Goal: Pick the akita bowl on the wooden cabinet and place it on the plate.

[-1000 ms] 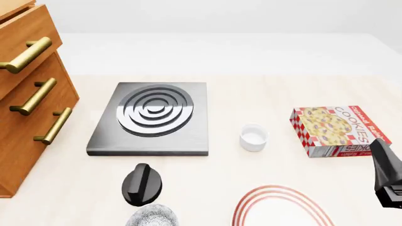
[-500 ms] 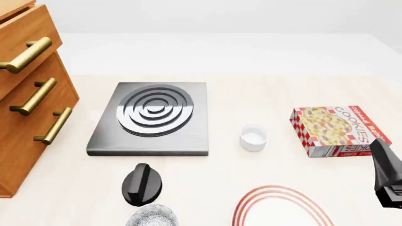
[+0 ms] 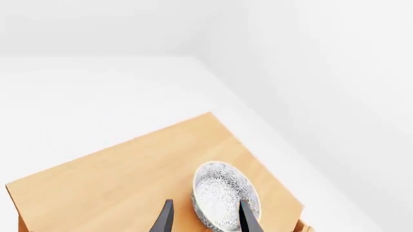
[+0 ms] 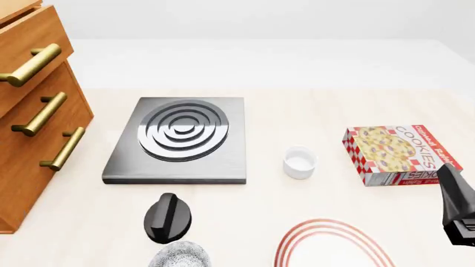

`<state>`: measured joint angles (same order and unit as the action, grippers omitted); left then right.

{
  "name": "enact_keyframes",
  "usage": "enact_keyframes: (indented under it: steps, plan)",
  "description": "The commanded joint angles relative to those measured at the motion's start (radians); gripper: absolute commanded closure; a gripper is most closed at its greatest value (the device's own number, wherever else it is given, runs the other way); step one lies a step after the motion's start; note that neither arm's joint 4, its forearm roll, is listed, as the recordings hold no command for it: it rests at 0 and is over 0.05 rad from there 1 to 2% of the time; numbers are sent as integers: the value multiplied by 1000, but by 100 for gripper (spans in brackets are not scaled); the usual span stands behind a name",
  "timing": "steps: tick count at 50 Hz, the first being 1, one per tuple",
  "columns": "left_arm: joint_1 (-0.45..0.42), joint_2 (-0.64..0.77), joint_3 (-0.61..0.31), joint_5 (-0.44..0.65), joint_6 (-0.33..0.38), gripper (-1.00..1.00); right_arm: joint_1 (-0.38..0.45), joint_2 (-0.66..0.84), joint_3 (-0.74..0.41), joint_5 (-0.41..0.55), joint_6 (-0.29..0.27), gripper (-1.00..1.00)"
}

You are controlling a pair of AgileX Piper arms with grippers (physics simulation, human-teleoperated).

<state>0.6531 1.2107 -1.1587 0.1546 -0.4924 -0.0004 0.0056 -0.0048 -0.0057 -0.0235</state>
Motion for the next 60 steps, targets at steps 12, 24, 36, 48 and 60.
enact_keyframes:
  steps: [12, 24, 36, 48, 60]
  plan:
    - [-13, 96, -2, -53, 8, -100, 0, 0, 0, 0, 0, -100]
    - [-25, 104, 7, -71, 20, -100, 0, 0, 0, 0, 0, -100]
    - [-35, 110, 19, -96, 18, -100, 0, 0, 0, 0, 0, -100]
    - [-39, 101, 27, -112, 22, -100, 0, 0, 0, 0, 0, -100]
    - [-51, 77, 30, -108, 106, -100, 0, 0, 0, 0, 0, -100]
